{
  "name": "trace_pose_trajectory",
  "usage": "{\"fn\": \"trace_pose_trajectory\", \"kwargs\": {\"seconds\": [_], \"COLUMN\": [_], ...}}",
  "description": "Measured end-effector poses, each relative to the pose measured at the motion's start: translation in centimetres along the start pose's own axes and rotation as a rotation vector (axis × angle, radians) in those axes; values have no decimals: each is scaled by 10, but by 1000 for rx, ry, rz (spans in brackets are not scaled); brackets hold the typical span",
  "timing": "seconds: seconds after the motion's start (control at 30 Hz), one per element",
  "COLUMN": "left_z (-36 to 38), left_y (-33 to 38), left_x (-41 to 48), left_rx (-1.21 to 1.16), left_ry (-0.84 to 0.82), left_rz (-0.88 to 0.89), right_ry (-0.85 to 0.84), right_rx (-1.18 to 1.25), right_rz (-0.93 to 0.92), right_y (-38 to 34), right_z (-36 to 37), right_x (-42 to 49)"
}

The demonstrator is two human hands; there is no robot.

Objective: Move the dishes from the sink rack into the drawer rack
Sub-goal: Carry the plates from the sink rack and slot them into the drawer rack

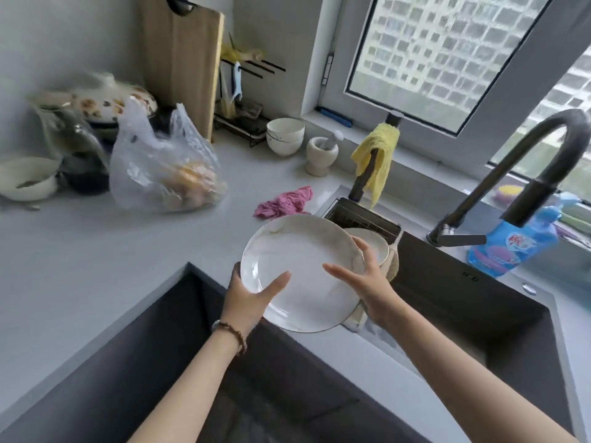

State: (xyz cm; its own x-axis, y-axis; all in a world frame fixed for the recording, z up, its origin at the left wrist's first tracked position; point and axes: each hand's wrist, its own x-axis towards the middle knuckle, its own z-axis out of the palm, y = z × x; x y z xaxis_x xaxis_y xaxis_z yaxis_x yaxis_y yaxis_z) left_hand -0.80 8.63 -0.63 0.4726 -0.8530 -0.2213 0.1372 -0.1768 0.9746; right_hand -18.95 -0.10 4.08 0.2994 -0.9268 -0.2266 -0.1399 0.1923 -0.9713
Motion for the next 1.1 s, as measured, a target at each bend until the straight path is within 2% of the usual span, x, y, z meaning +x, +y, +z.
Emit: {"fn": "trace_pose_trajectory", "kwargs": {"seconds": [0.23, 0.33, 0.47, 0.67, 0.8, 0.93, 1.1], "left_z": [-92, -128, -180, -276, -340, -406, -486], "left_y": [-12, -29, -59, -92, -124, -147, -180], "left_x": [-116, -185, -282, -400, -462, -513, -552], "left_rx": [24, 20, 24, 1, 48, 74, 64], "left_ry": [173, 281, 432, 559, 609, 619, 482], "left_rz": [69, 72, 11, -95, -200, -250, -423], "right_ry": [-261, -363, -545, -796, -876, -885, -879], "right_rx": [-7, -91, -90, -85, -101, -145, -173], "right_rz": [-116, -138, -66, 44, 93, 137, 198], "right_y": [-1, 13, 40, 78, 106, 130, 169], "right_z": [70, 96, 139, 226, 283, 346, 421], "right_x": [-99, -154, -230, -327, -385, -443, -500]}}
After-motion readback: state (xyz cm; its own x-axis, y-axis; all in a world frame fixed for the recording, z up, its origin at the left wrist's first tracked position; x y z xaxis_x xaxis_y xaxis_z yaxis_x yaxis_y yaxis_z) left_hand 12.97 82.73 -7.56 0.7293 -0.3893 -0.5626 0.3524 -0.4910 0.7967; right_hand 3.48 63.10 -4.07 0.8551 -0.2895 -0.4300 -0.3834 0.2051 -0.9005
